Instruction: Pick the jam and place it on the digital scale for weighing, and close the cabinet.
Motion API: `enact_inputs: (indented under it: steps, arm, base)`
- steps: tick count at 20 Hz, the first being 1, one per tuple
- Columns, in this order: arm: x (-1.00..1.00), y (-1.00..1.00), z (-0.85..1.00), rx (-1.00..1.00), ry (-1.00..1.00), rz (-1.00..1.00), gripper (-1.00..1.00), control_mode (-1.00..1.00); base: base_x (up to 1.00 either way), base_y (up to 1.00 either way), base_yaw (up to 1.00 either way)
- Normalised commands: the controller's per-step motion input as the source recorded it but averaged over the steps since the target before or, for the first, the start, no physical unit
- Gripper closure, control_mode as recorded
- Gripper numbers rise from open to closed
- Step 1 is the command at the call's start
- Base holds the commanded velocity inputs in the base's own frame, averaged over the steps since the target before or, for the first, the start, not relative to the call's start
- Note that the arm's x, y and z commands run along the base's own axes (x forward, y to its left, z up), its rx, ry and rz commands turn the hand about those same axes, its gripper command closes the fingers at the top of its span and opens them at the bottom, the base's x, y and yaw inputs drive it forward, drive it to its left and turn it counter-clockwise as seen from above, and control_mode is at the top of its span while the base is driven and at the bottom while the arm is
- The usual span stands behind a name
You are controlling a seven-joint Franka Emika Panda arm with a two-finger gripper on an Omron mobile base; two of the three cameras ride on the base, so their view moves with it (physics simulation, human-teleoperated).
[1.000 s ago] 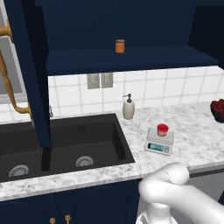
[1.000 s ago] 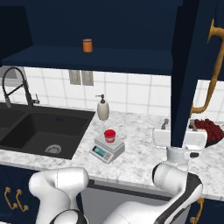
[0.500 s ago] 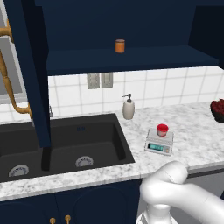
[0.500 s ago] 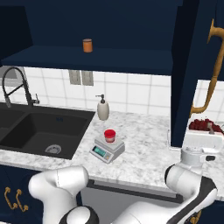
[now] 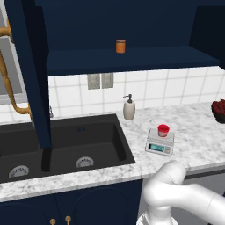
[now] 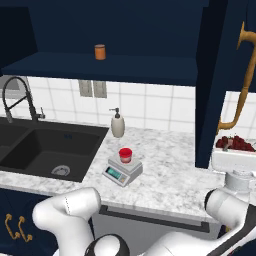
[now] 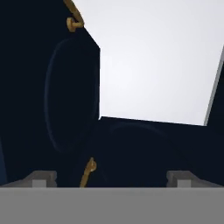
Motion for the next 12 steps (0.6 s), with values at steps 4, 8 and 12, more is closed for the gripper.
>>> enact_inputs:
  steps: [4, 8, 12]
  arm:
    - [-0.17, -0.05, 0.74, -0.04, 0.0, 0.0, -1.0, -1.0]
    - [-0.14, 0.23, 1.0, -0.18, 0.0, 0.03, -1.0, -1.0]
    - [0.0, 0.82, 0.78, -0.32, -0.01, 0.08, -1.0, -1.0]
  base:
    - [0.0, 0.0, 0.0]
    - [0.0, 0.0, 0.0]
    - [0.0, 0.0, 0.0]
